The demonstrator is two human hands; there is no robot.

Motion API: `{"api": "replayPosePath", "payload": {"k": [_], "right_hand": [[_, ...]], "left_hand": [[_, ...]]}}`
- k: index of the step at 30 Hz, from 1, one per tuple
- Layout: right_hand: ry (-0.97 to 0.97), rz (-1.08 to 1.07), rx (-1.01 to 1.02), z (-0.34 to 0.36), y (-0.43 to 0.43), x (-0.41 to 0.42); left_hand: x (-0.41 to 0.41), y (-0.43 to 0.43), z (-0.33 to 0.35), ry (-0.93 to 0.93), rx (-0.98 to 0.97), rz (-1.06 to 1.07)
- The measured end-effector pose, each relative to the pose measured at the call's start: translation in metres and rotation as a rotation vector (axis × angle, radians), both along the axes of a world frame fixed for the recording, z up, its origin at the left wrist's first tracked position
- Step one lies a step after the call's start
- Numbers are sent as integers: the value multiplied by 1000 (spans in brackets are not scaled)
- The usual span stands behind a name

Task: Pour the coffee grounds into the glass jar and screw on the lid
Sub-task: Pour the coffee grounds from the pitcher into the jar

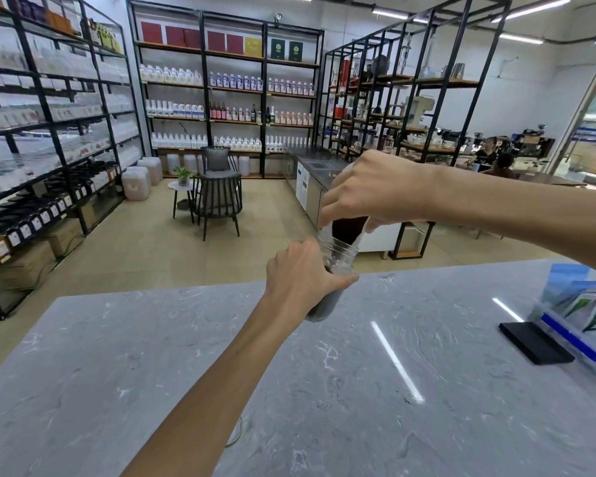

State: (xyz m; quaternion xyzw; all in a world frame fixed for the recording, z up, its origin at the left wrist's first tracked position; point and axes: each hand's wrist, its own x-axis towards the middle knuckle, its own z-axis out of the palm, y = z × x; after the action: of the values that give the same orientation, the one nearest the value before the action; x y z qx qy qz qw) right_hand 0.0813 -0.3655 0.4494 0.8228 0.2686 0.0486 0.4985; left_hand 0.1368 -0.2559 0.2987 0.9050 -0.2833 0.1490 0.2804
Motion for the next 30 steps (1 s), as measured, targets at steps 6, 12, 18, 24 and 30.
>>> {"api": "replayPosePath", "payload": {"k": [6,12,18,24,30], "right_hand": [[-18,11,-22,3,-1,-4],[-27,-15,-63,3,-4,-3],[-38,-34,-84,5,-5,-1],[-41,-39,-92,6,-4,-1],[-32,-57,-78,7,-5,0]], "left_hand": [[-1,-3,4,10,-1,-4],[-3,-9,5,27,-29,4],[0,-12,4,19,-34,11],[2,-13,2,28,-23,13],[4,-14,0,9,-27,15]]}}
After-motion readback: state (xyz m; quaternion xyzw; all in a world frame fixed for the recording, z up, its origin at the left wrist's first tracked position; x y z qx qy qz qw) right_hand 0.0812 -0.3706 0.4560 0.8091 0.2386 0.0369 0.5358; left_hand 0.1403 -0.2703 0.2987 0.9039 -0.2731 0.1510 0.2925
